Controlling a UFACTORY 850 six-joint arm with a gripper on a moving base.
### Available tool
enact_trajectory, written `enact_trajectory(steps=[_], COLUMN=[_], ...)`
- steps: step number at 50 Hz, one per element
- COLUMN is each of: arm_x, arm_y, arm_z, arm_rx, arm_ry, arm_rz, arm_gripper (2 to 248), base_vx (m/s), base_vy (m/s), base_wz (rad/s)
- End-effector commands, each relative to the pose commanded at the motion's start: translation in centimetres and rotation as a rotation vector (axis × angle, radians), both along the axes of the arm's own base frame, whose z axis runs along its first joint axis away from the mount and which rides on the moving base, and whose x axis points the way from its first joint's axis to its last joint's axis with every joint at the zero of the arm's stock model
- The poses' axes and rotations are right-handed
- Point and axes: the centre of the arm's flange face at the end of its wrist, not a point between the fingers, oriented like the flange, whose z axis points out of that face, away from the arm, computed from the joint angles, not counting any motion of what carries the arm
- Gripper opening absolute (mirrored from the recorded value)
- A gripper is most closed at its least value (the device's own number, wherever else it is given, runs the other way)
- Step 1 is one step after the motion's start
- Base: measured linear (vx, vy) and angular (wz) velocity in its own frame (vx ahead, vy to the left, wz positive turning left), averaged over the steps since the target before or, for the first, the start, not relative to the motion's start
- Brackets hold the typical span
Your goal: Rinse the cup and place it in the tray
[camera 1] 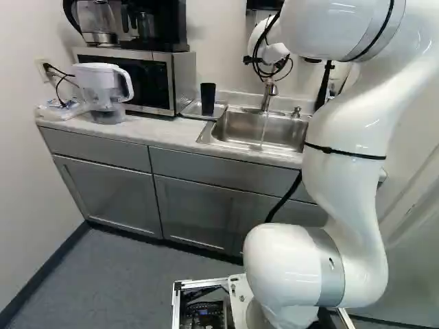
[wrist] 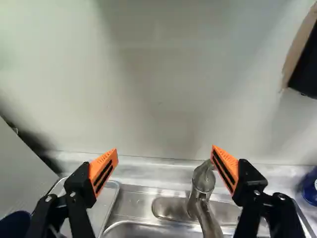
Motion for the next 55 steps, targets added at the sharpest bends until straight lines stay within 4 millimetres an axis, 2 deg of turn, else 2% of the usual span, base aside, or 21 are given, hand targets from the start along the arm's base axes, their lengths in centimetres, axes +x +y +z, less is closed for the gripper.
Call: enact_trajectory(steps=[40, 55], arm_x=[-2.2, -2.3], arm_y=[1.0, 1.3], arm_z=[-0.5, -0.5], arm_rx=[0.017, 0.017], arm_ry=[0.092, 0.093], arm_rz=[0.010, 0.013], arm_gripper=[247, 247], base_vx=[0.000, 0.000], base_vy=[0.000, 0.000], base_wz=[0.000, 0.000])
